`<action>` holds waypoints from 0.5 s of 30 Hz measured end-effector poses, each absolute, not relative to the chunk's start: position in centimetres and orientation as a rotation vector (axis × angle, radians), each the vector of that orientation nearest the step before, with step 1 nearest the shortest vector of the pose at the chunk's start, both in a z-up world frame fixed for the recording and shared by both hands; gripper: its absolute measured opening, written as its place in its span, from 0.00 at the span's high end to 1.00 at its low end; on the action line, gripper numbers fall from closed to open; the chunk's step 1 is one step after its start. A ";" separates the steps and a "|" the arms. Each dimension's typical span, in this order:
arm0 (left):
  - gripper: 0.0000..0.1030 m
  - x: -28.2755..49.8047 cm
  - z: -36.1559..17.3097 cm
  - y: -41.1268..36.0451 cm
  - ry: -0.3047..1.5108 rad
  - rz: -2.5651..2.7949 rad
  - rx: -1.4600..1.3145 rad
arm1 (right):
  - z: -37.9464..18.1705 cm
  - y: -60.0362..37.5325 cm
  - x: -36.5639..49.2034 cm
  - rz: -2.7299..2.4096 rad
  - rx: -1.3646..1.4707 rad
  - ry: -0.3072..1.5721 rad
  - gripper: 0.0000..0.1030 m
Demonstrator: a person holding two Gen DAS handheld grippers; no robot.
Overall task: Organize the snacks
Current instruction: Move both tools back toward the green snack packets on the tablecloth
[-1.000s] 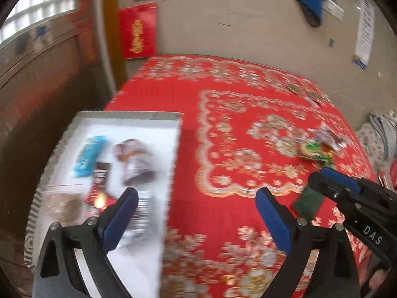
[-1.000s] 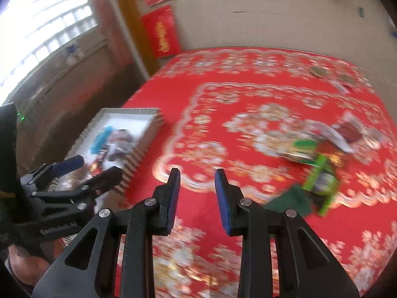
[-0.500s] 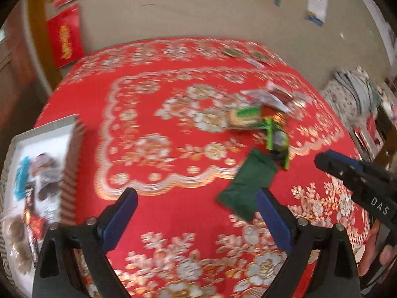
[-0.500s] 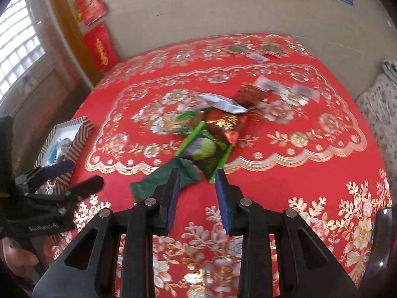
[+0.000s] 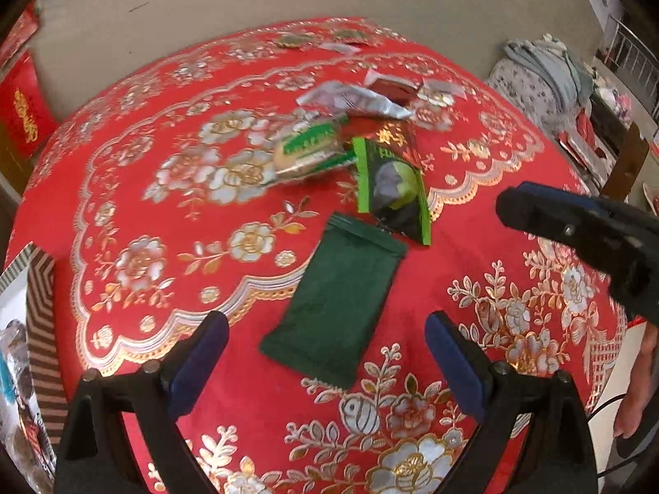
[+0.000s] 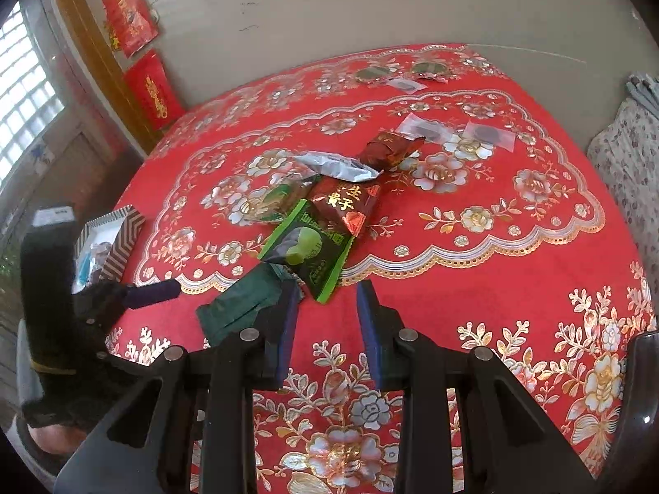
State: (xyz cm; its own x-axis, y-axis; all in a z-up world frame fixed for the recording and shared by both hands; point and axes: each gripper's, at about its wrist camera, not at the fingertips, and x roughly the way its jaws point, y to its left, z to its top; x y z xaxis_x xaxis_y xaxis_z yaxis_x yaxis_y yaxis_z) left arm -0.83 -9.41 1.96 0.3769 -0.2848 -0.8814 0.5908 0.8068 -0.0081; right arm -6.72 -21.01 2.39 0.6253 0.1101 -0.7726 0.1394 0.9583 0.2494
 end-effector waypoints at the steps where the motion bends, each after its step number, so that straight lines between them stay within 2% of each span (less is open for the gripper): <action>1: 0.05 -0.8 1.8 -9.6 1.042 -0.569 0.348 | 2.4 -21.1 -6.7 -0.018 0.305 0.898 0.72; 15: 0.05 -0.4 1.3 -10.7 1.055 -0.593 0.347 | 2.3 -21.0 -6.3 -0.013 0.295 0.906 0.73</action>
